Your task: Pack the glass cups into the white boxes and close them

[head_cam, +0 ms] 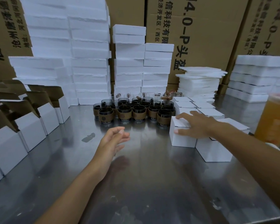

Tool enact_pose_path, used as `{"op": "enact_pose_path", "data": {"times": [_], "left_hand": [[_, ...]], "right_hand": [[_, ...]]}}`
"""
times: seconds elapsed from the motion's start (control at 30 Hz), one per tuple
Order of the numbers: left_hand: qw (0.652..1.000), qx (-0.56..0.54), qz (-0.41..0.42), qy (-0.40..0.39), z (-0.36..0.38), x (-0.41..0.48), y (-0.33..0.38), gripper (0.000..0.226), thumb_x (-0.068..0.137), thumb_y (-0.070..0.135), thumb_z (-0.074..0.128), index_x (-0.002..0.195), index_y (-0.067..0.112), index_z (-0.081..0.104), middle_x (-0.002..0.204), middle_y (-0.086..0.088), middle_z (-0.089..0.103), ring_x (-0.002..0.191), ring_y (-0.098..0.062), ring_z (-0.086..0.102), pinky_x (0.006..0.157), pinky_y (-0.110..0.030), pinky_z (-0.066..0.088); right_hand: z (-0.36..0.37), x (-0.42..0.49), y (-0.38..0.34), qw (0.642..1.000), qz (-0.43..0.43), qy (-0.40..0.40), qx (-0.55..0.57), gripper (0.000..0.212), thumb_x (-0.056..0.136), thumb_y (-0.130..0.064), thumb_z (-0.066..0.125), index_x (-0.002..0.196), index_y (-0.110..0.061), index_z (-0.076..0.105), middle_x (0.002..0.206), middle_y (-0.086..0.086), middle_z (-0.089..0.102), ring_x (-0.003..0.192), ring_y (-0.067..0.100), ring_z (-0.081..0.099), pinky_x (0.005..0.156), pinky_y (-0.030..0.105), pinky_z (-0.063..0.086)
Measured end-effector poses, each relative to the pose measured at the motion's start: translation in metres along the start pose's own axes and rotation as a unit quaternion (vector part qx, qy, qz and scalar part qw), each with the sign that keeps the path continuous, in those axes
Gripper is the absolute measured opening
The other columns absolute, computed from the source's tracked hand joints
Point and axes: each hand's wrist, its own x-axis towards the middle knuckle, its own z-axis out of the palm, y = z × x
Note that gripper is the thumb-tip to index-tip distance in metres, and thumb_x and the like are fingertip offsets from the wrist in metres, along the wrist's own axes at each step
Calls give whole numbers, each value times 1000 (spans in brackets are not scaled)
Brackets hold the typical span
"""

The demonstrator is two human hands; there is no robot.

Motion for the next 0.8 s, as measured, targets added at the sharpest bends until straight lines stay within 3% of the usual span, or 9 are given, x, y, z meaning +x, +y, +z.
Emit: {"op": "enact_pose_path", "data": {"times": [0.1, 0.23, 0.6, 0.8], "left_hand": [[1000, 0, 2, 0, -1, 2, -1, 17, 93, 27, 49, 105, 22, 59, 96, 3, 71, 99, -13, 66, 85, -29, 46], [1000, 7, 4, -2, 0, 3, -3, 14, 94, 27, 49, 102, 24, 60, 94, 4, 71, 99, -14, 66, 85, -30, 46], [1000, 12, 7, -6, 0, 0, -2, 15, 94, 27, 49, 103, 23, 60, 91, 6, 71, 97, -13, 66, 86, -30, 46], [1000, 14, 7, -4, 1, -1, -2, 14, 93, 29, 50, 102, 23, 60, 92, 6, 70, 97, -14, 65, 84, -30, 46]], "right_hand": [[11, -8, -1, 996, 60, 63, -28, 80, 76, -82, 34, 143, -39, 22, 152, 8, 22, 137, 34, 26, 108, 50, 23], [22, -18, 7, 990, 105, 87, 36, 87, 76, -82, 28, 143, -27, 22, 148, 10, 32, 133, 34, 35, 106, 49, 27], [23, -26, -11, 978, 139, 125, 90, 80, 85, -66, 44, 144, -17, 22, 150, 15, 23, 136, 35, 28, 108, 46, 27], [18, -32, 1, 981, 152, 116, 38, 62, 86, -62, 48, 132, -21, 38, 127, 5, 56, 122, 28, 46, 102, 46, 27]]}}
